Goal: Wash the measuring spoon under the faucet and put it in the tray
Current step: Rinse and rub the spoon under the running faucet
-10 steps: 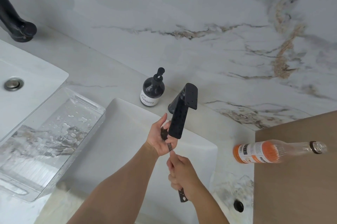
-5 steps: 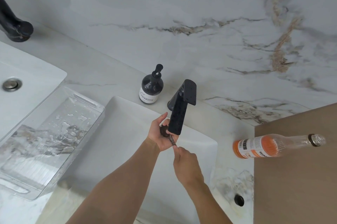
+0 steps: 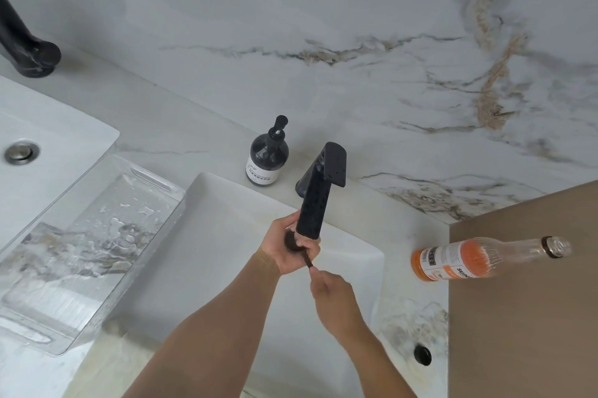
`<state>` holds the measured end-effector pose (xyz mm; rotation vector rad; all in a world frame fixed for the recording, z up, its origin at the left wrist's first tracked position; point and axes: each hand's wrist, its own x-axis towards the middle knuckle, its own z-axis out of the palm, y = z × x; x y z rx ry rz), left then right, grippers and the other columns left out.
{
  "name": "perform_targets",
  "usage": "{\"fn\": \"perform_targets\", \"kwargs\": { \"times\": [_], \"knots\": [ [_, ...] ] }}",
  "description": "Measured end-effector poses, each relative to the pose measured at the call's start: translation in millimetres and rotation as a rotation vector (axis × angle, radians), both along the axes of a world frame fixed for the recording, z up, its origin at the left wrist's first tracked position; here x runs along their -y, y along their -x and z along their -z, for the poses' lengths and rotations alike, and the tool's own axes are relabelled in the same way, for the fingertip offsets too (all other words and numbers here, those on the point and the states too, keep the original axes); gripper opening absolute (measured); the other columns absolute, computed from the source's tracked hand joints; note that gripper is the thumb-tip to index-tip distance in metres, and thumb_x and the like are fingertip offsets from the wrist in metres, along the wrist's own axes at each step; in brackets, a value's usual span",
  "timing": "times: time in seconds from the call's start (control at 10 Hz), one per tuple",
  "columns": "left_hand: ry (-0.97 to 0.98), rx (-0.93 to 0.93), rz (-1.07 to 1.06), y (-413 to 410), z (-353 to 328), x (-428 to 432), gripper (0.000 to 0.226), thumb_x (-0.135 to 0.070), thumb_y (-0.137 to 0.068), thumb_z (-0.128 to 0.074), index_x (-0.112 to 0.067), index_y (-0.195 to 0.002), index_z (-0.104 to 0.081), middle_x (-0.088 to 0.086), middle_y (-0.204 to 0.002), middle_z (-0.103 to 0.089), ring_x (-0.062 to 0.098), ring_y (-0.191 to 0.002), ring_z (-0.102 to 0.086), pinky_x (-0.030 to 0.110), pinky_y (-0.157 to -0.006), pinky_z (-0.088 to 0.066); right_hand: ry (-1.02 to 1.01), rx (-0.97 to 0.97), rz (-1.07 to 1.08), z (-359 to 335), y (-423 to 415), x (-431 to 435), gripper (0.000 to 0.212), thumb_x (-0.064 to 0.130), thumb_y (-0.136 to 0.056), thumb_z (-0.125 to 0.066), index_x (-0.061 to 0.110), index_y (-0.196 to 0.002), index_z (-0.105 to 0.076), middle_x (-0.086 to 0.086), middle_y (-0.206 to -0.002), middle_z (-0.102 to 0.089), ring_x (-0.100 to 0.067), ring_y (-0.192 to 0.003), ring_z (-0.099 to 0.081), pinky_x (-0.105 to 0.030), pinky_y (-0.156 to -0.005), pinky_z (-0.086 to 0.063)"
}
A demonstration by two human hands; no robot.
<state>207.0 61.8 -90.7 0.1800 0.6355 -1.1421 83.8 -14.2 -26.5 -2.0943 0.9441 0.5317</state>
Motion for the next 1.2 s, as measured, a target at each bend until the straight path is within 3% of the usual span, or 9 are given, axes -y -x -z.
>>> {"fn": "perform_targets", "kwargs": {
  "times": [0.2, 0.4, 0.6, 0.7, 0.8, 0.9, 1.0, 1.1, 1.2],
  "knots": [
    [-0.339, -0.04, -0.071, 1, -13, 14, 0.026, -0.02, -0.093, -0.054, -0.01, -0.068, -0.052, 0.002, -0.048, -0.051, 0.017, -0.033, -0.052, 0.022, -0.036, -0.049, 0.516, -0.092, -0.25, 13, 14, -22, 0.037, 0.048, -0.102, -0.017, 0.023, -0.084, -0.038, 0.003, -0.068, -0.054, -0.027, -0.068, -0.061, -0.036, -0.058, -0.043],
    [-0.207, 0.014, 0.038, -1, -6, -3, 0.025, -0.027, -0.095, -0.06, -0.011, -0.076, -0.055, -0.002, -0.063, -0.048, 0.011, -0.038, -0.048, 0.019, -0.034, -0.047, -0.719, -0.117, 0.512, -6, -8, -17, 0.05, 0.049, -0.097, -0.047, 0.018, -0.058, -0.045, 0.005, -0.051, -0.027, -0.011, -0.04, -0.019, -0.021, -0.036, -0.016],
    [0.323, -0.172, -0.081, 6, -2, -12, 0.026, -0.03, -0.099, -0.049, -0.029, -0.076, -0.038, -0.003, -0.048, -0.048, 0.013, -0.038, -0.049, 0.02, -0.035, -0.042, -1.186, -0.086, 0.617, -7, 6, -13, 0.044, 0.049, -0.092, -0.058, 0.019, -0.061, -0.052, 0.007, -0.05, -0.025, -0.006, -0.035, -0.019, -0.019, -0.029, -0.017],
    [0.238, -0.139, -0.046, 6, -4, -13, 0.025, -0.027, -0.095, -0.05, -0.027, -0.073, -0.039, -0.003, -0.048, -0.048, 0.013, -0.036, -0.046, 0.02, -0.033, -0.038, -0.613, -0.05, 0.404, -4, 1, -19, 0.048, 0.05, -0.098, -0.045, 0.02, -0.06, -0.045, 0.006, -0.05, -0.031, -0.01, -0.038, -0.025, -0.022, -0.036, -0.021],
    [-0.068, -0.099, -0.027, 1, -9, -8, 0.026, -0.028, -0.09, -0.061, -0.013, -0.069, -0.054, 0.004, -0.055, -0.056, 0.016, -0.04, -0.045, 0.023, -0.034, -0.04, 0.329, -0.021, -0.126, -2, 3, -15, 0.042, 0.05, -0.1, -0.025, 0.021, -0.076, -0.044, 0.001, -0.065, -0.057, -0.02, -0.056, -0.051, -0.032, -0.051, -0.037],
    [-0.268, -0.062, -0.026, -4, -13, 5, 0.022, -0.023, -0.09, -0.057, -0.007, -0.075, -0.059, 0.007, -0.057, -0.06, 0.02, -0.044, -0.054, 0.023, -0.039, -0.047, 0.689, -0.038, -0.319, 6, 7, -13, 0.04, 0.045, -0.103, -0.021, 0.021, -0.109, -0.052, -0.002, -0.091, -0.064, -0.025, -0.083, -0.061, -0.035, -0.064, -0.046],
    [-0.329, -0.015, -0.045, -9, -15, 10, 0.023, -0.023, -0.092, -0.054, -0.011, -0.073, -0.054, 0.005, -0.052, -0.058, 0.02, -0.038, -0.057, 0.022, -0.038, -0.048, 0.697, -0.049, -0.339, 11, 8, -23, 0.042, 0.038, -0.104, -0.025, 0.021, -0.138, -0.043, -0.003, -0.102, -0.062, -0.024, -0.097, -0.057, -0.032, -0.068, -0.039],
    [-0.317, 0.034, 0.033, -10, -9, 4, 0.023, -0.028, -0.088, -0.063, -0.009, -0.075, -0.061, 0.006, -0.061, -0.06, 0.02, -0.047, -0.057, 0.024, -0.04, -0.05, 0.008, 0.022, 0.024, 4, 1, -24, 0.031, 0.024, -0.103, -0.033, 0.016, -0.117, -0.058, 0.002, -0.07, -0.053, -0.02, -0.067, -0.056, -0.031, -0.054, -0.042],
    [-0.203, 0.004, -0.003, -6, -1, -1, 0.028, -0.031, -0.091, -0.06, -0.006, -0.078, -0.064, 0.008, -0.073, -0.065, 0.021, -0.066, -0.062, 0.029, -0.05, -0.058, -0.855, -0.028, 0.583, -9, -4, -8, 0.031, 0.021, -0.101, -0.046, 0.005, -0.107, -0.072, 0.005, -0.055, -0.024, -0.01, -0.042, -0.023, -0.021, -0.035, -0.021]
  ]
}}
